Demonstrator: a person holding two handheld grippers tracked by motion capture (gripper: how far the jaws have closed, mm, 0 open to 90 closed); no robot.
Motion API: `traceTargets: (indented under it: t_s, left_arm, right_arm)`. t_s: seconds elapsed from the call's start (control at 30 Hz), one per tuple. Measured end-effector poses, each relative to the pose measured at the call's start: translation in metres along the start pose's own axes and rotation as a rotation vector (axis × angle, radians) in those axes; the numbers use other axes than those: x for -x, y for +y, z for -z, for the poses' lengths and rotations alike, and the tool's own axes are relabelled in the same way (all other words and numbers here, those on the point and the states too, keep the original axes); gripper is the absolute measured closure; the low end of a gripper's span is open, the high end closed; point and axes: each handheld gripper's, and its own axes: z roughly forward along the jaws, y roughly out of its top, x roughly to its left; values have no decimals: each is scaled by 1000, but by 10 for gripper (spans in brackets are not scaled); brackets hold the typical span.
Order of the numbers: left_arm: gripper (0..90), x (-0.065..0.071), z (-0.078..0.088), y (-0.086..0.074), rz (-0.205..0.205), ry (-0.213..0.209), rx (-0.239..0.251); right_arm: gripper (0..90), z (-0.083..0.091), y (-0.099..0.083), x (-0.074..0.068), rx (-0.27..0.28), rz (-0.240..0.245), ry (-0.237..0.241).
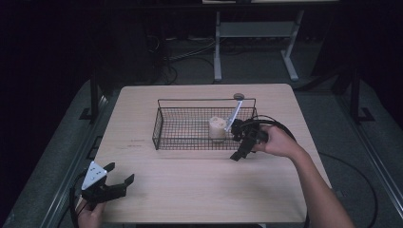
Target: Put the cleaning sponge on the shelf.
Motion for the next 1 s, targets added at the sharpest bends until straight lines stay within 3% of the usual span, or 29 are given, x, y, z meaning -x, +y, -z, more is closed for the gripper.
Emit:
traceTargets:
  t_s: [0.5,1.0]
  left_arm:
    - [137,0,0,0,0,0,0]
    - [137,0,0,0,2,1,1]
  right_arm:
    - [174,-9,-13,-16,18,13,19]
    - [162,-13,-26,-25,29,-4,10]
